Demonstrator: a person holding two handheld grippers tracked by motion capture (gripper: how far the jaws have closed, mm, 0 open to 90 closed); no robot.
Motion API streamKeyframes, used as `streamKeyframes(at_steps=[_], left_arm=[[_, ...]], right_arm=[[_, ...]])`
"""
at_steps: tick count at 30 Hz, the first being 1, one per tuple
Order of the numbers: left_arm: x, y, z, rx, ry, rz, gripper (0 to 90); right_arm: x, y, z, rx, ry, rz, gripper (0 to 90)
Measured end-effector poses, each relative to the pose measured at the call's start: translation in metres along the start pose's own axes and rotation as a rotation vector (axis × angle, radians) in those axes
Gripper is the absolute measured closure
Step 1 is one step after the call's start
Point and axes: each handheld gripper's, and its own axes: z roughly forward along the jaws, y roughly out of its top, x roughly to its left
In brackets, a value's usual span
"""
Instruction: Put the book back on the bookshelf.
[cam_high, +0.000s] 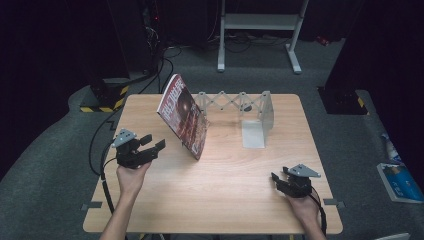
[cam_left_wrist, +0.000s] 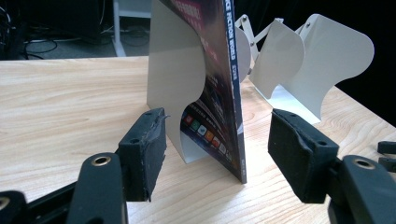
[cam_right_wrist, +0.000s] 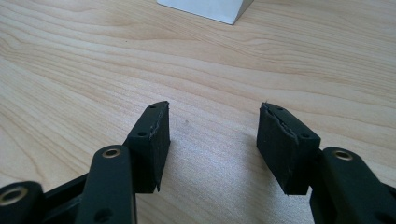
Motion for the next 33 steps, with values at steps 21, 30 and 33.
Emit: streamKeyframes(at_steps=[21, 30, 33], left_arm=[[0.000, -0.020, 0.003, 0.016, -0.018, -0.039, 37.4], [-0.002, -0.027, 0.005, 0.028, -0.022, -0.039, 37.6], [-0.003, -0.029, 0.006, 0.031, -0.022, -0.042, 37.6]], right_arm=[[0.000, 0.000, 0.000, 0.000, 0.000, 0.000, 44.3], [0.000, 0.000, 0.000, 0.000, 0.000, 0.000, 44.3], [0.000, 0.000, 0.000, 0.000, 0.000, 0.000, 44.3]])
